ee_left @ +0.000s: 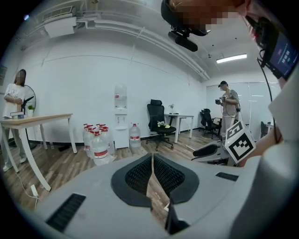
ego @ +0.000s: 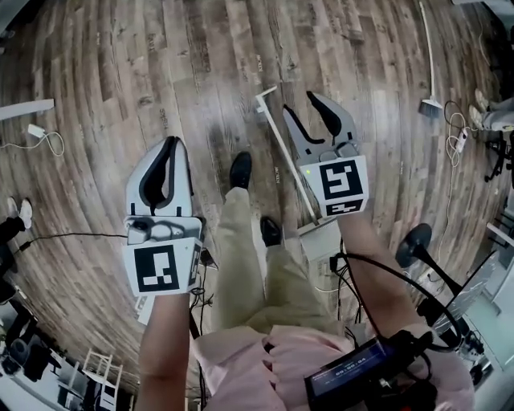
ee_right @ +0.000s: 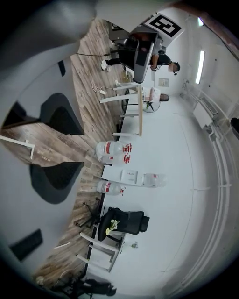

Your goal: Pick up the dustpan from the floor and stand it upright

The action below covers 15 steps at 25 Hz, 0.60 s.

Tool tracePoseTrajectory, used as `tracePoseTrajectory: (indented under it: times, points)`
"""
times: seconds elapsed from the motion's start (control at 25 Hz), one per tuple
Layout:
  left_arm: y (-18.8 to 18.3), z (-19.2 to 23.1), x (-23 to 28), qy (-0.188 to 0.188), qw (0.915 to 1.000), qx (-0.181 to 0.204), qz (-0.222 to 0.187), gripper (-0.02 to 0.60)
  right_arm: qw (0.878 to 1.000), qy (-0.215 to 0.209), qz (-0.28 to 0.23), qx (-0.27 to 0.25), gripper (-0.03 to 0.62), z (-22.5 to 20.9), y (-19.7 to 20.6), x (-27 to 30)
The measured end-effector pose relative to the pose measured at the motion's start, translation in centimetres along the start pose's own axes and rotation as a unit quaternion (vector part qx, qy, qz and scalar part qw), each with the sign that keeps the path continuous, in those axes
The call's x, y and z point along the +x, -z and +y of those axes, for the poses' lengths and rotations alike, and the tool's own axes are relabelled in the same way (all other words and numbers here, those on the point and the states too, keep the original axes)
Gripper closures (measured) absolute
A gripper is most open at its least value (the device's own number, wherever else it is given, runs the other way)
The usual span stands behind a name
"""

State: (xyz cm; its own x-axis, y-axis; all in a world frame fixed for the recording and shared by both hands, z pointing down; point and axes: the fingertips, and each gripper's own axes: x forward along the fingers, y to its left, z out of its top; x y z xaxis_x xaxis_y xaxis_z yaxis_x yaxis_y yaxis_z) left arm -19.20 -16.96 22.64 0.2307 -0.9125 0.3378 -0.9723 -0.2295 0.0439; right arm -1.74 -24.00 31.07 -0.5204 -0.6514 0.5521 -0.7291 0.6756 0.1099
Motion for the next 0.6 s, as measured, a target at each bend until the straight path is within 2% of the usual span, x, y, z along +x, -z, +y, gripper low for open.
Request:
tracePoseTrajectory:
  times: [0.32, 0.6]
  points:
    - [5.1, 0.1, 5.2, 0.016, 0.9998, -0.005, 0.014, 0.558, 0.999, -0.035, 0.037, -0.004, 0.405, 0.4, 6.9, 6.2]
    - [9.5, -0.2, 7.9, 0.023, 0.9993, -0.002, 0.029, 0.558, 0.995, -0.064, 0.075, -0.012, 0.396, 1.3, 13.9, 10.4]
